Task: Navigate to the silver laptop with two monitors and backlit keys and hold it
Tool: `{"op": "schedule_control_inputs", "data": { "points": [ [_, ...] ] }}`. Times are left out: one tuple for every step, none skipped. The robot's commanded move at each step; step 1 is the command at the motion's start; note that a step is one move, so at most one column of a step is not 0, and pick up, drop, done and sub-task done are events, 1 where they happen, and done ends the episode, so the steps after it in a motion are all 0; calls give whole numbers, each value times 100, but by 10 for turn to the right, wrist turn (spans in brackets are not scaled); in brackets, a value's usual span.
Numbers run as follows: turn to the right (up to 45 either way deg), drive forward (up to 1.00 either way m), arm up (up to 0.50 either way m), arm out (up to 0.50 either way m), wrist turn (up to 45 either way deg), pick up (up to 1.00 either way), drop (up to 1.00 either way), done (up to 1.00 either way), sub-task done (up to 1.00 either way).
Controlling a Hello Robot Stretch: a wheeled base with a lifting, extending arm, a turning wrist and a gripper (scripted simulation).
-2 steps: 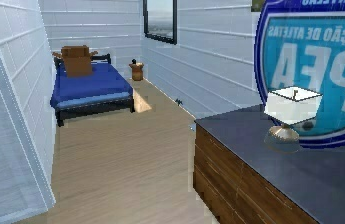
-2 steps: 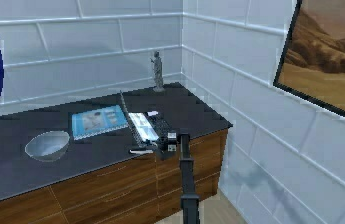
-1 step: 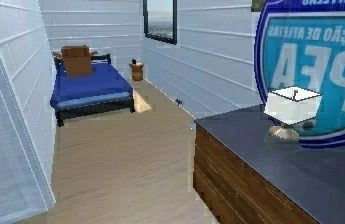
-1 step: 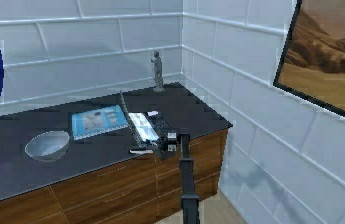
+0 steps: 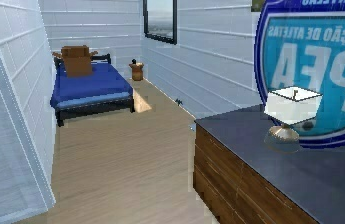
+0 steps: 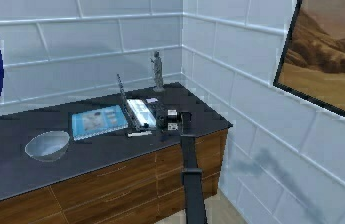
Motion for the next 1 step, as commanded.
{"op": "schedule_control_inputs", "data": {
  "points": [
    [0, 0, 0, 0, 0, 0, 0, 100, 0]
  ]
}}
